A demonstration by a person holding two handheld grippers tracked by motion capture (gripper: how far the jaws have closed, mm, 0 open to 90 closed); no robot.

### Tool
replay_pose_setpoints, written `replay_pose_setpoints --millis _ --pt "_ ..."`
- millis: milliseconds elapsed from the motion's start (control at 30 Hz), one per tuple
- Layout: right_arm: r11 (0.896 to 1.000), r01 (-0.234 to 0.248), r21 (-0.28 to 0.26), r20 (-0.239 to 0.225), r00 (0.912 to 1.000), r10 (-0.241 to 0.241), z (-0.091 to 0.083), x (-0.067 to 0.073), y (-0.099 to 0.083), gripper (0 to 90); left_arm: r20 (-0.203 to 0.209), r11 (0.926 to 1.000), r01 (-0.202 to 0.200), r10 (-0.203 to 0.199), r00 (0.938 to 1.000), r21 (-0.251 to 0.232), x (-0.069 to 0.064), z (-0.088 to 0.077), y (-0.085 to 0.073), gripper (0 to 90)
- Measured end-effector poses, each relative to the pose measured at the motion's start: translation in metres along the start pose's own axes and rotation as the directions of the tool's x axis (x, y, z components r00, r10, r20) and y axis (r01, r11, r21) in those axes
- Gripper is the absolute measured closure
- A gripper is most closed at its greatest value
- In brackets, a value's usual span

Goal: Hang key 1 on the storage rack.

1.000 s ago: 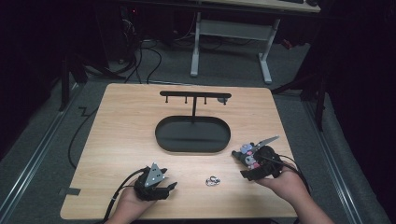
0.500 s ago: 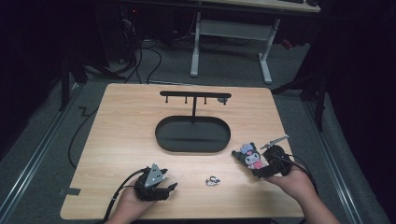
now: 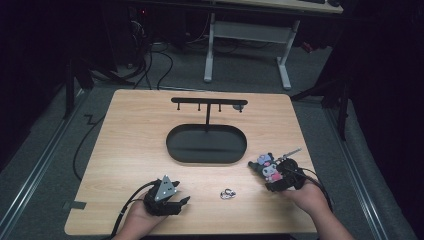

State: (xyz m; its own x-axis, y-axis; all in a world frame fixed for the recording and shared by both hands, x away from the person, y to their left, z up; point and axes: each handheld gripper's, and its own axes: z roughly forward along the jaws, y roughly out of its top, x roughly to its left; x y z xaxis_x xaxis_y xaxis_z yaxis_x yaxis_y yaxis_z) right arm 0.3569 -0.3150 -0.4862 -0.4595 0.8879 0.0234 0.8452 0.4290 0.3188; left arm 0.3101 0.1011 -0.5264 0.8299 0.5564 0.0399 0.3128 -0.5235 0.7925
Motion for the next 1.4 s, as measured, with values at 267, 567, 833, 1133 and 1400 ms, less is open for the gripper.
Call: replay_pose_setpoints --millis 267,567,833,1133,1400 --pt "1.000 -0.006 0.007 0.019 0.9998 0.006 0.004 0.000 0.002 39.0 -0.001 1.0000 -0.002 0.002 1.0000 0.001 0.000 0.001 0.000 36.7" --pt "1.000 0.008 -0.006 0.017 0.9998 -0.008 0.001 0.000 0.001 47.4 0.000 1.0000 -0.005 0.005 1.0000 0.004 -0.001 0.001 0.000 36.7" --pt "0.998 0.008 -0.056 -0.016 0.9998 -0.008 -0.015 0.003 0.001 47.8 0.000 1.0000 -0.003 0.003 1.0000 0.004 0.000 0.001 -0.001 36.7" --pt "0.996 0.028 -0.085 -0.034 0.9990 -0.031 -0.030 0.013 0.005 47.7 -0.028 0.9996 0.014 -0.014 0.9995 -0.026 0.003 -0.002 -0.001 35.9" --pt "0.994 0.038 -0.101 -0.044 0.9981 -0.043 -0.041 0.020 0.015 47.8 -0.043 0.9943 0.069 -0.072 0.9965 -0.082 0.013 -0.009 -0.003 34.9"
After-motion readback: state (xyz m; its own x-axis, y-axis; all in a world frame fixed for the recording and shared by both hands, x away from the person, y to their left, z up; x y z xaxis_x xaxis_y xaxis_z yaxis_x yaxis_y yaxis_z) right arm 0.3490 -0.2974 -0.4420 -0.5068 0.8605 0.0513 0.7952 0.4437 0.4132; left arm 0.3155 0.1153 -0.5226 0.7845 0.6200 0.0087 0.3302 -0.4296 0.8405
